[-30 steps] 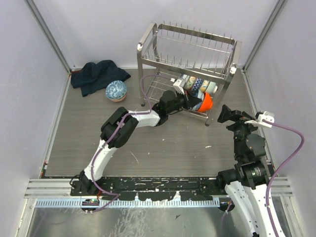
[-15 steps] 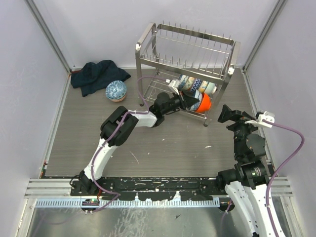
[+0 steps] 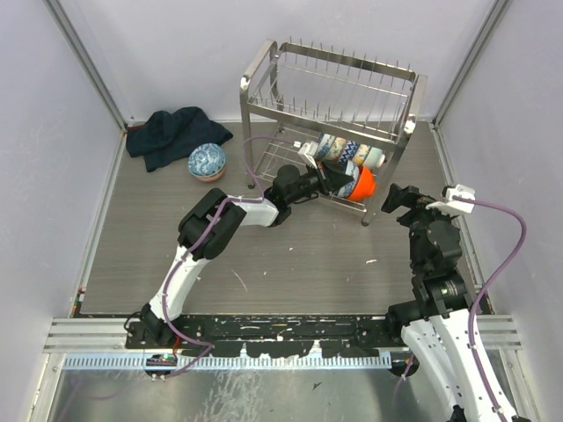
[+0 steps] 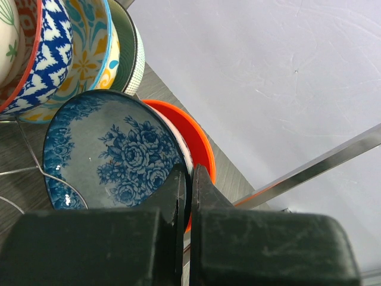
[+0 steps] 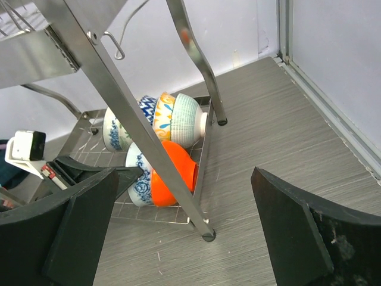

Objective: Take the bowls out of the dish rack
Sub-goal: Pick up the bowl from the dish rack.

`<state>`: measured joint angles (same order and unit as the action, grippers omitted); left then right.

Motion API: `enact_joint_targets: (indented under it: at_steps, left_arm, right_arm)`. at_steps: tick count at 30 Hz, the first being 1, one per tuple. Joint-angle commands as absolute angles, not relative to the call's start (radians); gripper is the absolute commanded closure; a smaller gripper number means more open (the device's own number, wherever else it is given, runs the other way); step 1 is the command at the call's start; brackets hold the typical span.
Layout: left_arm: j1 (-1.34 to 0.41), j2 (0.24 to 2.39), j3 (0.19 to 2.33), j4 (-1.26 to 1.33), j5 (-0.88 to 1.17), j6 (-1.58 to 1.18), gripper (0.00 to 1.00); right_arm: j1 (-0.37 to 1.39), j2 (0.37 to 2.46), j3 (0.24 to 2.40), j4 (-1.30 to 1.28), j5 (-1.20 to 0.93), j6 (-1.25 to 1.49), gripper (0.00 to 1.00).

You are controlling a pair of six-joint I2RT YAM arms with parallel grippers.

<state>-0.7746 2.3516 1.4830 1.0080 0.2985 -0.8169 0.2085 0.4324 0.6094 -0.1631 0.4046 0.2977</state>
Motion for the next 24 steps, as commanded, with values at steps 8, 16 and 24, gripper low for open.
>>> enact_joint_targets:
  at_steps: [8,16,24]
  left_arm:
    - [-0.733,2.343,1.478,1.172,0.273,-0.839,1.00]
    - [-0.727,2.344,1.470,1.183,0.273,-0.850,1.00]
    - [-0.721,2.336,1.449,1.196,0.273,-0.858,1.00]
  right_arm:
    - [0.212,0.594,0.571,0.007,0.401,0.293,0.00]
    - [0.214,0.739,0.570,0.102,0.430,0.296,0.00]
    - [0.212,0.837,0.572,0.160,0.475,0.301,0.00]
